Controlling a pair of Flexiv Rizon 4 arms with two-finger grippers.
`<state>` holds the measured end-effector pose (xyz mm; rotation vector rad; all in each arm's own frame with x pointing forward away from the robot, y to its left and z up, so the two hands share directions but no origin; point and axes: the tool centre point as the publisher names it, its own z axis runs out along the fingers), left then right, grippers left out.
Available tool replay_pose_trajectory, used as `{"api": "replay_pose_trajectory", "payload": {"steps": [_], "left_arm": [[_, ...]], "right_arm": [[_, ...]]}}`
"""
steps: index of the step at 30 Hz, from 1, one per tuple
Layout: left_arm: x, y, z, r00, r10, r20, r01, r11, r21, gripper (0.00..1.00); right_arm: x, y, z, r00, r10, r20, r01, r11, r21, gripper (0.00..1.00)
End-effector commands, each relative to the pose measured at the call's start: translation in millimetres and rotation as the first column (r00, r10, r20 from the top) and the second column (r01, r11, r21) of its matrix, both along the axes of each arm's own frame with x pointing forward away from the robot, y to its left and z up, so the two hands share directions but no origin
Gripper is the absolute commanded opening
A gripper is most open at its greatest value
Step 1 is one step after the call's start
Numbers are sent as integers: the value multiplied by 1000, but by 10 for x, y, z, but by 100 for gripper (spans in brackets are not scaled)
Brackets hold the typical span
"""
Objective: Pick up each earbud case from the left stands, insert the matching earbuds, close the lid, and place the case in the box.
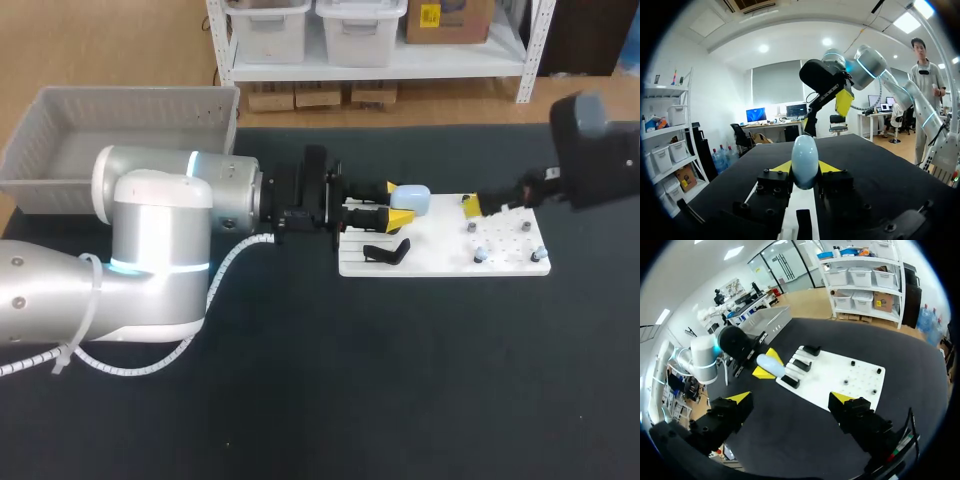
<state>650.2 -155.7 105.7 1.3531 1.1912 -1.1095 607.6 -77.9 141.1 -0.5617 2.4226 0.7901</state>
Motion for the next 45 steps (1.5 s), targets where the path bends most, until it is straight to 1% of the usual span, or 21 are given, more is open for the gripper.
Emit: {"api": "replay_pose_trajectory", "payload": {"steps": [1,12,16,24,34,45], "left_arm": [[-6,2,-12,1000,4,3,-4,1000,-5,0],[-6,2,-12,1000,4,3,-4,1000,-5,0],[-6,2,-12,1000,4,3,-4,1000,-5,0],[-6,2,-12,1000,4,3,-4,1000,-5,0],[-6,2,-12,1000,4,3,-4,1000,-5,0],[-6,2,-12,1000,4,3,-4,1000,-5,0]], "right_arm": [[10,92,-78,1000,25,-12,-25,1000,10,100],[51,401,-157,998,62,-33,-62,998,14,100],[78,464,-202,997,69,-39,-68,998,14,100],[173,489,-250,997,64,-51,-64,998,8,100],[238,468,-326,996,52,-68,-53,999,-9,100],[341,427,-252,998,25,-50,-25,1000,-3,100]]}}
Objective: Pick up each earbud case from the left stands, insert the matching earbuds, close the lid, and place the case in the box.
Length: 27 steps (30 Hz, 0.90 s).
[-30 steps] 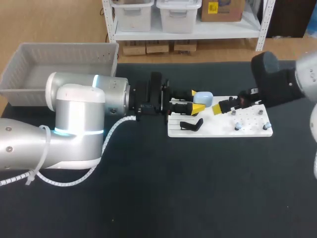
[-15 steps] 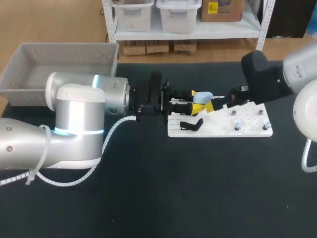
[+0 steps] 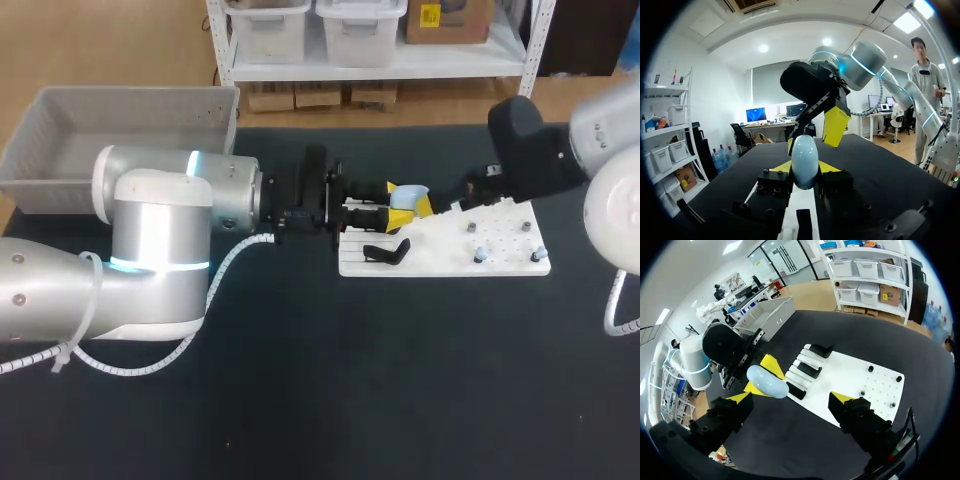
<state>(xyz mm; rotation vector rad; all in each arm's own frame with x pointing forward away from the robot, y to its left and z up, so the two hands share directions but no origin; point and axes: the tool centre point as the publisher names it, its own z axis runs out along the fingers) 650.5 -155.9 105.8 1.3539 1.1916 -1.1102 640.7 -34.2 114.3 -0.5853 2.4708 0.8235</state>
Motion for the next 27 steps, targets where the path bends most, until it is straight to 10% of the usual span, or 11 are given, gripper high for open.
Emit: {"api": "replay_pose_trajectory", "payload": {"steps": [1,27], "left_arm": [[-9,4,-14,1000,4,4,-4,1000,-5,0],[-9,4,-14,1000,4,4,-4,1000,-5,0]], "right_arm": [[21,-13,26,1000,-7,8,7,1000,0,100],[-90,99,-51,999,28,-17,-28,999,-15,100]]}}
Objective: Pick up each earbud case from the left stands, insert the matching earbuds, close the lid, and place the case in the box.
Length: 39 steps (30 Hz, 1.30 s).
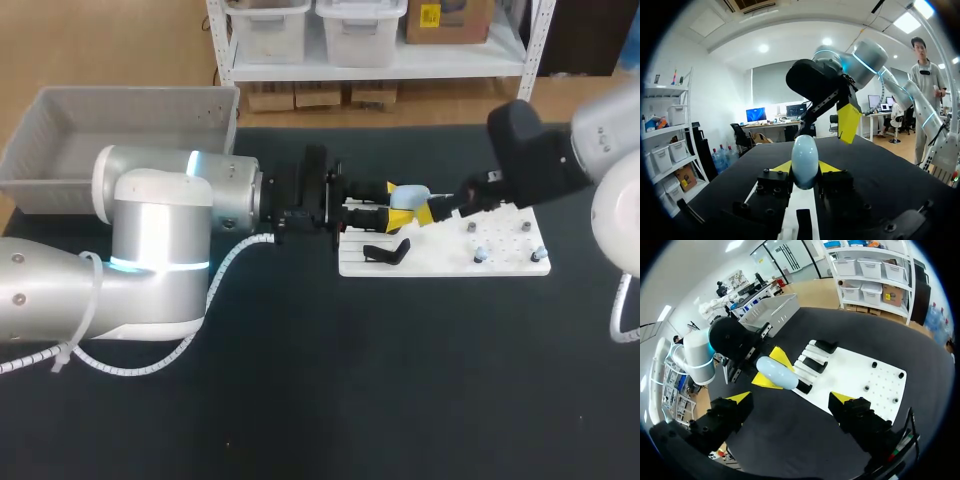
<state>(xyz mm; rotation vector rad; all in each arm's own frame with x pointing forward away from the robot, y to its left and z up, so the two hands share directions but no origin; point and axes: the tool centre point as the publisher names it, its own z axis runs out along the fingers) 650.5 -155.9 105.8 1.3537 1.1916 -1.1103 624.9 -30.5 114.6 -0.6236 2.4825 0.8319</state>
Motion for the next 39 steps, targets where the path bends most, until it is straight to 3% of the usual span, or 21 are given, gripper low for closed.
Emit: {"api": "replay_pose_trajectory", "payload": {"steps": [1,15,31,35,39], "left_arm": [[-9,4,-14,1000,4,4,-4,1000,-5,0],[-9,4,-14,1000,4,4,-4,1000,-5,0],[-9,4,-14,1000,4,4,-4,1000,-5,0],[-9,4,-14,1000,4,4,-4,1000,-5,0],[-9,4,-14,1000,4,4,-4,1000,-5,0]], "right_arm": [[80,68,-68,1000,-3,-7,3,1000,-10,100],[258,-38,-101,998,-57,-6,56,998,-33,100],[326,-133,218,995,-77,70,78,997,-7,100],[304,-271,355,988,-69,138,78,995,-58,100],[301,-520,486,983,-64,175,93,982,-163,100]]}}
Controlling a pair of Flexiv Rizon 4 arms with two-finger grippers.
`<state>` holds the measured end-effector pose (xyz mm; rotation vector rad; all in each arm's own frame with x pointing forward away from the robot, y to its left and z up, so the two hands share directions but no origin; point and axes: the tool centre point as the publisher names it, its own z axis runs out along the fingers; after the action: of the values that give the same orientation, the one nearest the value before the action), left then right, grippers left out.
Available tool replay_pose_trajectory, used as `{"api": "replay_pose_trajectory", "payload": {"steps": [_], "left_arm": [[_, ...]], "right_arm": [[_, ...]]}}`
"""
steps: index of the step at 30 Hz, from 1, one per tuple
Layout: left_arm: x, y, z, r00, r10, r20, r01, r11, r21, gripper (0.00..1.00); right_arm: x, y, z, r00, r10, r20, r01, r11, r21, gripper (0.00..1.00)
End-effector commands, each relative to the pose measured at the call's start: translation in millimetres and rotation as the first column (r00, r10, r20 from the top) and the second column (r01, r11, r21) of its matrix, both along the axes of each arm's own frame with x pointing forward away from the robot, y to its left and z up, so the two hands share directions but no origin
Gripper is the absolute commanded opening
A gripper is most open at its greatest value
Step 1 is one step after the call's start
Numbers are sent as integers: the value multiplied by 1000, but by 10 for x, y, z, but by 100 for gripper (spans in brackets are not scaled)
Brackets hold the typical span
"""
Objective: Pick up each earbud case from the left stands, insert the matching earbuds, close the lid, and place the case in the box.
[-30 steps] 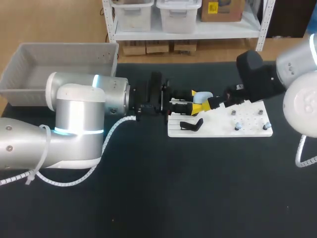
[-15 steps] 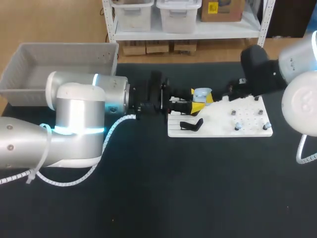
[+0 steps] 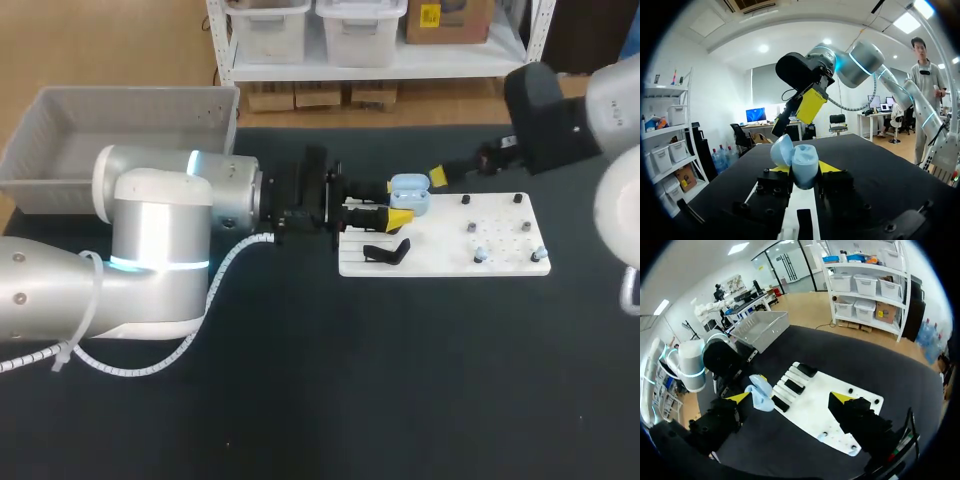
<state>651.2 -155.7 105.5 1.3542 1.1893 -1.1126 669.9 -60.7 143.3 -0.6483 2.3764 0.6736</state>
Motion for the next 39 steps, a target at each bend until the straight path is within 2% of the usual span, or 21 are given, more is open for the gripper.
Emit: {"api": "replay_pose_trajectory", "payload": {"steps": [1,6,12,17,20,25,29,32,34,39], "left_arm": [[-16,2,-10,1000,7,4,-7,1000,-4,0],[-16,2,-10,1000,7,4,-7,1000,-4,0],[-16,2,-10,1000,7,4,-7,1000,-4,0],[-16,2,-10,1000,7,4,-7,1000,-4,0],[-16,2,-10,1000,7,4,-7,1000,-4,0],[-16,2,-10,1000,7,4,-7,1000,-4,0],[-16,2,-10,1000,7,4,-7,1000,-4,0],[-16,2,-10,1000,7,4,-7,1000,-4,0],[-16,2,-10,1000,7,4,-7,1000,-4,0],[-16,2,-10,1000,7,4,-7,1000,-4,0]], "right_arm": [[-147,-276,216,997,-68,26,70,989,-134,100],[-154,-527,206,992,-123,-23,114,962,-247,100],[-248,-704,4,979,-150,-139,94,934,-344,100],[-335,-830,-164,970,-175,-169,92,907,-411,100],[-384,-895,-258,968,-196,-157,105,884,-456,100],[-431,-990,-465,967,-241,-83,156,817,-555,100],[-450,-1062,-678,961,-267,-66,176,781,-600,100],[-446,-1116,-809,955,-292,-54,199,764,-614,100],[-429,-1148,-870,950,-311,-15,236,751,-616,100],[-429,-1148,-870,950,-311,-15,236,751,-616,100]]}}
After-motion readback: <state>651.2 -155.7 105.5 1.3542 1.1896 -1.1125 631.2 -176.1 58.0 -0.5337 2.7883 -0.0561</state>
